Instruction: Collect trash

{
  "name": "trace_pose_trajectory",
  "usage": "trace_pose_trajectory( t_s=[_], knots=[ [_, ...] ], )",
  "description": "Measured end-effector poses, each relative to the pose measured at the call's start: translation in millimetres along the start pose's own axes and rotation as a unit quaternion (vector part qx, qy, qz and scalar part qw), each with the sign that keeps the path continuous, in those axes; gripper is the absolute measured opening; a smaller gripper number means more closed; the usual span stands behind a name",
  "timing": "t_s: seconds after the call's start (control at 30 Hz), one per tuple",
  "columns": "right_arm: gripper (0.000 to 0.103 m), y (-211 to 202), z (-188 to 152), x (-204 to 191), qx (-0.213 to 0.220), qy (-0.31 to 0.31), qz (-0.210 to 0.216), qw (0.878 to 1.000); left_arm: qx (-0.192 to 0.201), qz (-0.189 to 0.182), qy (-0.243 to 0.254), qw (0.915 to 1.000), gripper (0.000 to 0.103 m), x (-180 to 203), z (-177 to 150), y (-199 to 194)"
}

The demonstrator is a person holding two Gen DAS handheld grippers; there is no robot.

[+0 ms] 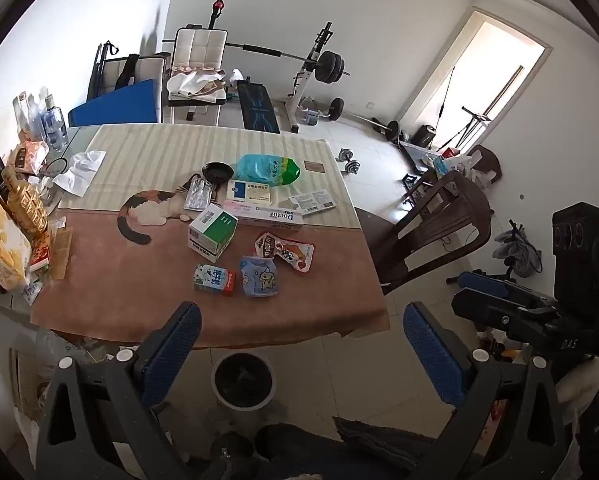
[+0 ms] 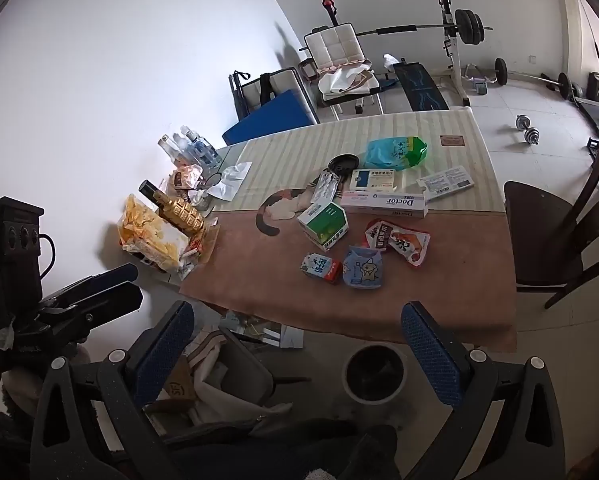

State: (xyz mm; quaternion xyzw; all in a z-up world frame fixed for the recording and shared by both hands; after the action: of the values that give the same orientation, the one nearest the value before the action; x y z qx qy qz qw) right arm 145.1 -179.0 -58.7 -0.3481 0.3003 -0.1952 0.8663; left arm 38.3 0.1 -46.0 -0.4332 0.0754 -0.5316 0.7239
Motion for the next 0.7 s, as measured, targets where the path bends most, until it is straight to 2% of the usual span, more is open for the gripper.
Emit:
trace_pose_trajectory(
  t_s=[0.7],
  knots=[
    [0.103,8.9,-5.9,-3.8,-0.007,0.003,0.0,1.0,-0.003,-0.008,-0.007,0.9999,0.103,-1.1,-4.3,0.5]
  ],
)
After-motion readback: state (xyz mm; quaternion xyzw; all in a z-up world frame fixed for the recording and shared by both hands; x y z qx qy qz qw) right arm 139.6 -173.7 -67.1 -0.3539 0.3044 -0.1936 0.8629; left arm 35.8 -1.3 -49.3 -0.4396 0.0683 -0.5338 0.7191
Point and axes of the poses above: each gripper's, at about its wrist camera, not at the fingertips, and y roughly the way its jaws point, x to its right, z to its top, the point moved 6 cm from there along y, roughly the way its jaws point, and after that the axes turned 6 degrees about x, right-handed, at the moved point
